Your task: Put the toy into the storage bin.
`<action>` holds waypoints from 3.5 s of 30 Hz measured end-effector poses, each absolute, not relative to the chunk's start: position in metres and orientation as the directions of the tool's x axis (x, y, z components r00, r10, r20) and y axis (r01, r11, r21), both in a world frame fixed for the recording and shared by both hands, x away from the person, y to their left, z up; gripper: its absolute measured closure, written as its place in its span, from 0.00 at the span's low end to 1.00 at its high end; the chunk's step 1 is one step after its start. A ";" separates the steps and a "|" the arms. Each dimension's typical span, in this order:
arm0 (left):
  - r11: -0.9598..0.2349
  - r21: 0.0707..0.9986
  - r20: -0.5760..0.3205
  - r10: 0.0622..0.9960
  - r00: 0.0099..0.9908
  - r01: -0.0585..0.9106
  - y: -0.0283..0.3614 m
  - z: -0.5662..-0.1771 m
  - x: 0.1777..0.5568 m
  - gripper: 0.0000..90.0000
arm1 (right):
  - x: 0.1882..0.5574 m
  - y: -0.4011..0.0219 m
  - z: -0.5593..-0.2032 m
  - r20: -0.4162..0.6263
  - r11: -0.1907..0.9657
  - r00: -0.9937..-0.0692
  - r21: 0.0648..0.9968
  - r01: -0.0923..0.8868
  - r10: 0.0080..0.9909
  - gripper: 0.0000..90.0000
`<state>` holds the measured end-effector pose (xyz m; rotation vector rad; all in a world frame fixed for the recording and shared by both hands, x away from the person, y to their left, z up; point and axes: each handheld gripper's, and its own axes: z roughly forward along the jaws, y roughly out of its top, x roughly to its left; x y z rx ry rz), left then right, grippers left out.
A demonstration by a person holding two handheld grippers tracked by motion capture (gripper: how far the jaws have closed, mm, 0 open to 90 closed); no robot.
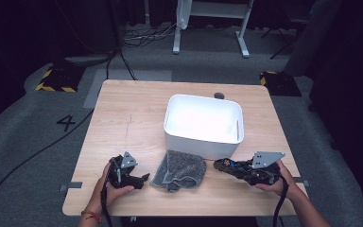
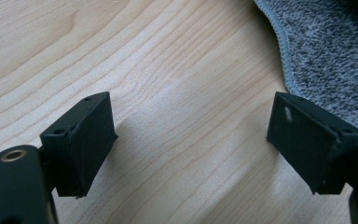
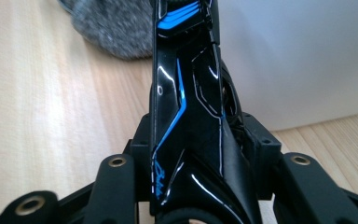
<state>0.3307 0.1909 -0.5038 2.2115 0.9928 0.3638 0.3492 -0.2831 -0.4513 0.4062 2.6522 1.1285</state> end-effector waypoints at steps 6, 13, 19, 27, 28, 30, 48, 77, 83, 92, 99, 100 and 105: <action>-0.481 0.681 -0.021 0.742 0.671 0.553 0.191 -0.504 0.331 0.17 | 0.342 -0.281 -0.441 -0.111 0.660 -0.936 0.736 0.148 0.334 0.64; -0.482 0.680 -0.020 0.741 0.671 0.552 0.191 -0.504 0.331 0.17 | 0.338 -0.279 -0.430 -0.112 0.637 -0.933 0.758 0.143 0.343 0.64; -0.481 0.681 -0.020 0.742 0.671 0.553 0.191 -0.504 0.331 0.17 | 0.335 -0.276 -0.422 -0.120 0.627 -0.933 0.768 0.128 0.338 0.64; -0.481 0.681 -0.020 0.741 0.671 0.552 0.191 -0.504 0.331 0.17 | 0.332 -0.274 -0.406 -0.135 0.612 -0.929 0.783 0.112 0.344 0.64; -0.481 0.681 -0.020 0.742 0.670 0.553 0.191 -0.504 0.331 0.17 | 0.332 -0.274 -0.403 -0.139 0.611 -0.928 0.784 0.110 0.345 0.64; -0.482 0.681 -0.020 0.741 0.671 0.552 0.191 -0.504 0.331 0.17 | 0.331 -0.274 -0.397 -0.146 0.609 -0.927 0.786 0.103 0.345 0.64; -0.481 0.681 -0.020 0.742 0.670 0.552 0.191 -0.504 0.331 0.17 | 0.340 -0.268 -0.347 -0.203 0.594 -0.924 0.804 0.032 0.325 0.64; -0.481 0.681 -0.020 0.742 0.671 0.552 0.191 -0.504 0.331 0.17 | 0.390 -0.251 -0.318 -0.216 0.586 -0.915 0.810 0.028 0.342 0.64; -0.481 0.681 -0.019 0.742 0.670 0.552 0.191 -0.504 0.331 0.17 | 0.401 -0.240 -0.319 -0.207 0.599 -0.920 0.800 0.037 0.333 0.64; -0.481 0.681 -0.019 0.742 0.670 0.552 0.191 -0.504 0.331 0.17 | 0.418 -0.221 -0.320 -0.202 0.639 -0.928 0.767 0.050 0.314 0.64; -0.481 0.681 -0.019 0.742 0.670 0.552 0.191 -0.504 0.331 0.17 | 0.429 -0.208 -0.322 -0.191 0.662 -0.933 0.747 0.063 0.305 0.64; -0.481 0.681 -0.019 0.742 0.670 0.552 0.191 -0.504 0.331 0.17 | 0.431 -0.206 -0.323 -0.196 0.669 -0.933 0.741 0.061 0.303 0.64; -0.481 0.681 -0.019 0.742 0.670 0.552 0.191 -0.504 0.331 0.17 | 0.438 -0.196 -0.326 -0.201 0.695 -0.932 0.716 0.070 0.300 0.64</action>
